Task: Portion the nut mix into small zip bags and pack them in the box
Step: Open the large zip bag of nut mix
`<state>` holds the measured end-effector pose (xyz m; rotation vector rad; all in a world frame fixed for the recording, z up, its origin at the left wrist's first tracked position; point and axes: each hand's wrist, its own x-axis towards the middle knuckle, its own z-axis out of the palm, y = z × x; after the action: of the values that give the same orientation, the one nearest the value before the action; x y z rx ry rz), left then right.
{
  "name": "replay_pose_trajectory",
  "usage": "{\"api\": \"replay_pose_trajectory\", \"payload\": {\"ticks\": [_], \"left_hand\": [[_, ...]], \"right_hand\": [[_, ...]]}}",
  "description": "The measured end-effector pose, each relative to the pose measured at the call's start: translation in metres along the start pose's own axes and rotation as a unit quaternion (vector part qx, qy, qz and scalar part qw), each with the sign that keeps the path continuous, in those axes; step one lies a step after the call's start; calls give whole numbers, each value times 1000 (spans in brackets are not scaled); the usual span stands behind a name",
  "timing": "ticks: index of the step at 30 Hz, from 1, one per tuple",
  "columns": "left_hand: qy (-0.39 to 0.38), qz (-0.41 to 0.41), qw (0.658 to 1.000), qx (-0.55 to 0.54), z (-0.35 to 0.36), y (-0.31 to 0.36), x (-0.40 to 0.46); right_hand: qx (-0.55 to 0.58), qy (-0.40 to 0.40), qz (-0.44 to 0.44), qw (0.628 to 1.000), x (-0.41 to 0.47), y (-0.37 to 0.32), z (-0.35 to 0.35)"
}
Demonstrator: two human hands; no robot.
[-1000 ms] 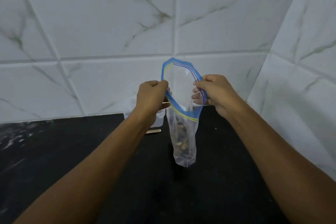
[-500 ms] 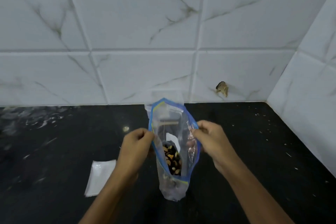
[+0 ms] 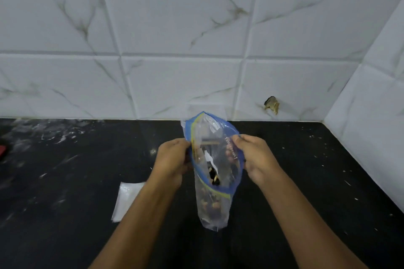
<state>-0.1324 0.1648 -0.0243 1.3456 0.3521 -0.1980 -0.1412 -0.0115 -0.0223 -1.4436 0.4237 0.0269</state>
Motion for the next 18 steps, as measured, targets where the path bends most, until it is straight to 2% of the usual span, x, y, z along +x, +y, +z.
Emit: {"api": "replay_pose_trajectory", "payload": {"ticks": [2,3,5,8,11,13,16,18], "left_hand": [[-10,-101,987,-129,-12,3,11],[-24,-151,969,-192,-16,4,15],[-36,-201,940,-272,-22,5,20],[-40,-214,925,-311,-26,1,20],[-38,-230,925,-299,-26,-8,21],[-48,-214,950,-222,-23,-10,16],[-49,-137,986,-81,-15,-5,2],[-68,-68,995,-7,-11,-2,-6]], "right_hand": [[188,4,130,974,7,0,-12],[239,24,183,953,13,1,-18],[254,51,236,936,17,1,-26],[253,45,248,934,12,6,-30],[276,45,214,936,6,10,-26],[235,46,161,958,2,16,-24],[61,-2,19,998,-8,16,-25],[-113,-41,-70,990,-12,8,-24]]}}
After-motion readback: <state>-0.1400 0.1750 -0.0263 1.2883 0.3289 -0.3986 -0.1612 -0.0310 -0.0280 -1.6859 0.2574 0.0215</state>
